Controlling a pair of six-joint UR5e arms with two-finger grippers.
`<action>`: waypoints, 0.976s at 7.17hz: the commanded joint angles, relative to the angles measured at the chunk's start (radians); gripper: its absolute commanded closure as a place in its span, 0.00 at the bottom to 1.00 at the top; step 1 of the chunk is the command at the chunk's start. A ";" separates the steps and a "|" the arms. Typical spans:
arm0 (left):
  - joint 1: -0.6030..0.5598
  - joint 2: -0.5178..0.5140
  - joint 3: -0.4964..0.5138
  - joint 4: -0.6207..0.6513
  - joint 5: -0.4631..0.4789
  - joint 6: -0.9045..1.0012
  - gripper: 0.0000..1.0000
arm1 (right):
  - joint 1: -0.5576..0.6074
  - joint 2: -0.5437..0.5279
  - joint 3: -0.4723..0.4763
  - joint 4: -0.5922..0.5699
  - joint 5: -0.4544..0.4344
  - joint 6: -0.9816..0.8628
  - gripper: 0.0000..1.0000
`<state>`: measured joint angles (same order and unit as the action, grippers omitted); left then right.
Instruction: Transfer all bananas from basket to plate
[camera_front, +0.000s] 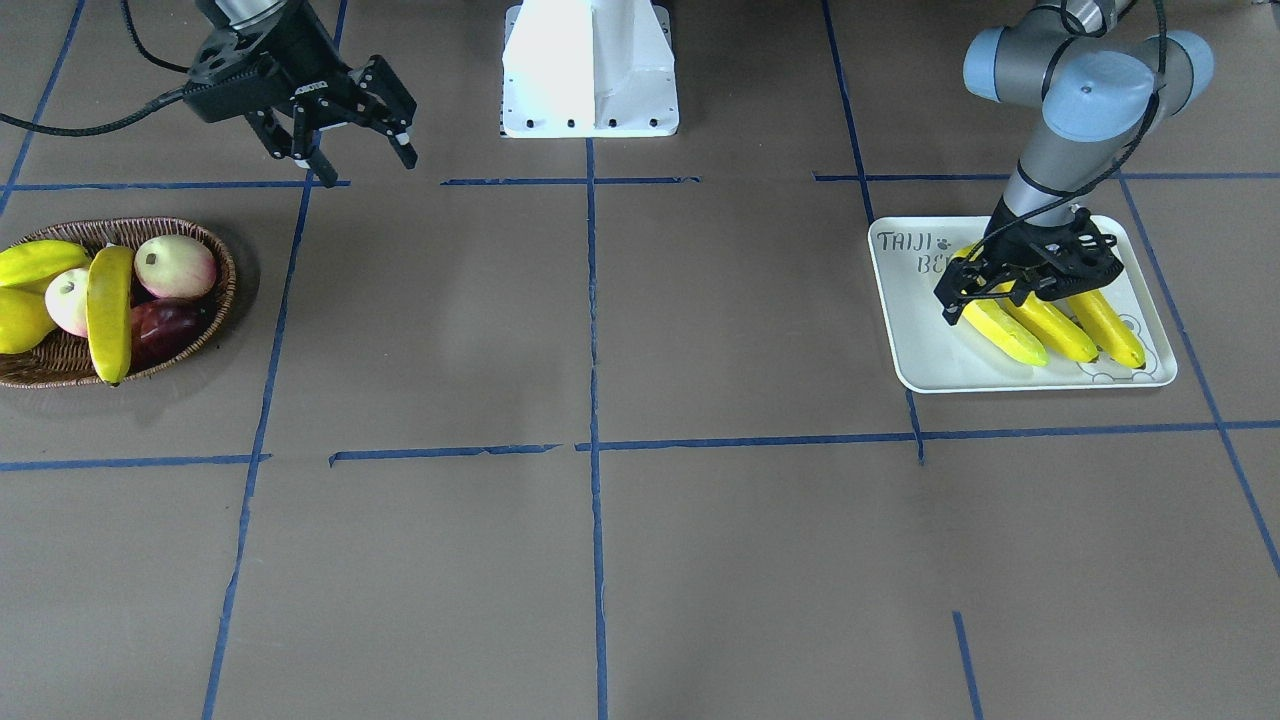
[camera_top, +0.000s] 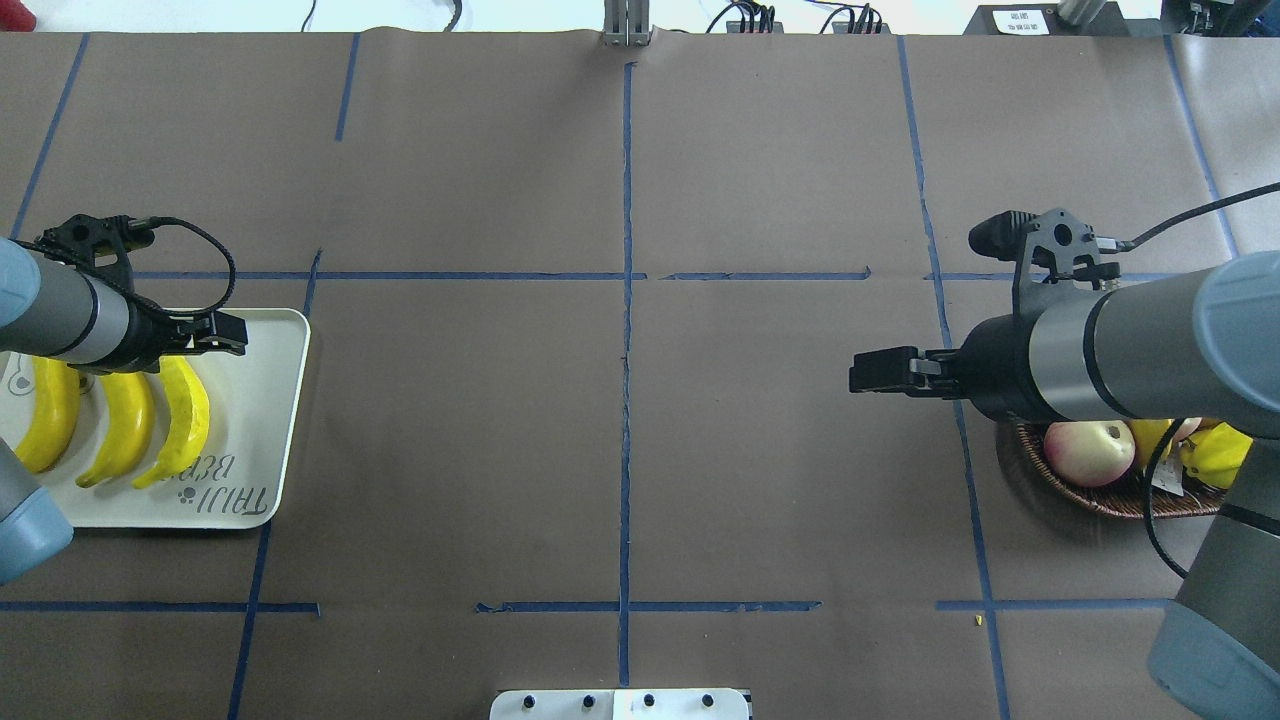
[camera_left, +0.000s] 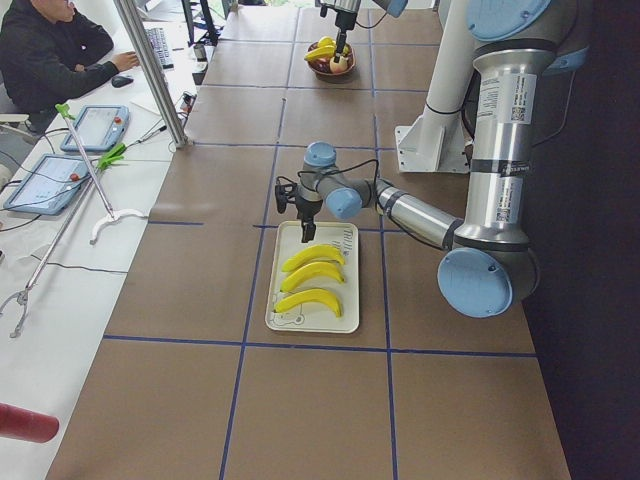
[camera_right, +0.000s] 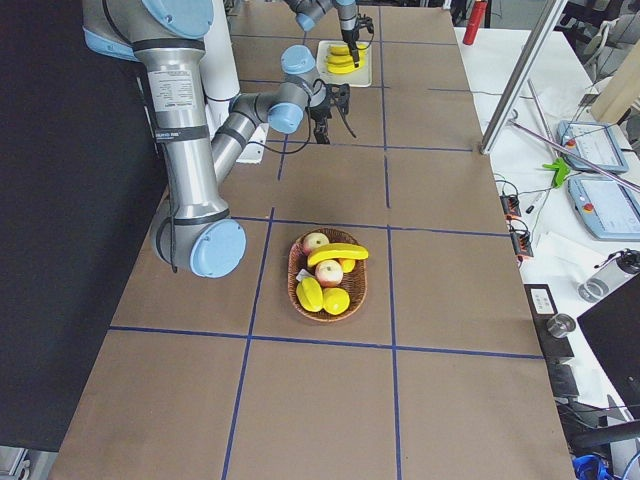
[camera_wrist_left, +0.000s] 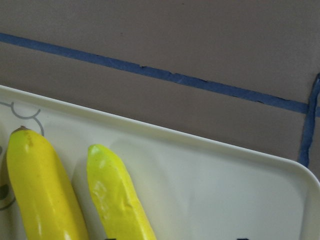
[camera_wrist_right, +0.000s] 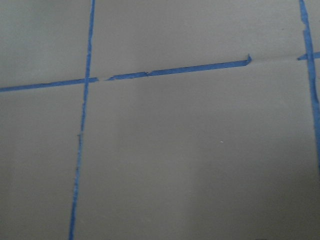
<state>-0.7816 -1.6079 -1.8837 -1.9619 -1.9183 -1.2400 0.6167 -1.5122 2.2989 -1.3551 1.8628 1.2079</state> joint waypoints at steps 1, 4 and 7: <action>-0.002 -0.044 -0.041 0.001 -0.056 -0.069 0.00 | 0.044 -0.181 0.049 0.004 0.036 -0.161 0.00; 0.024 -0.179 -0.043 0.078 -0.057 -0.189 0.00 | 0.200 -0.278 -0.053 -0.010 0.096 -0.400 0.00; 0.059 -0.199 -0.041 0.077 -0.054 -0.207 0.00 | 0.241 -0.267 -0.220 -0.010 0.095 -0.499 0.00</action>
<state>-0.7301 -1.7973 -1.9259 -1.8868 -1.9734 -1.4425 0.8476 -1.7825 2.1364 -1.3640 1.9578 0.7339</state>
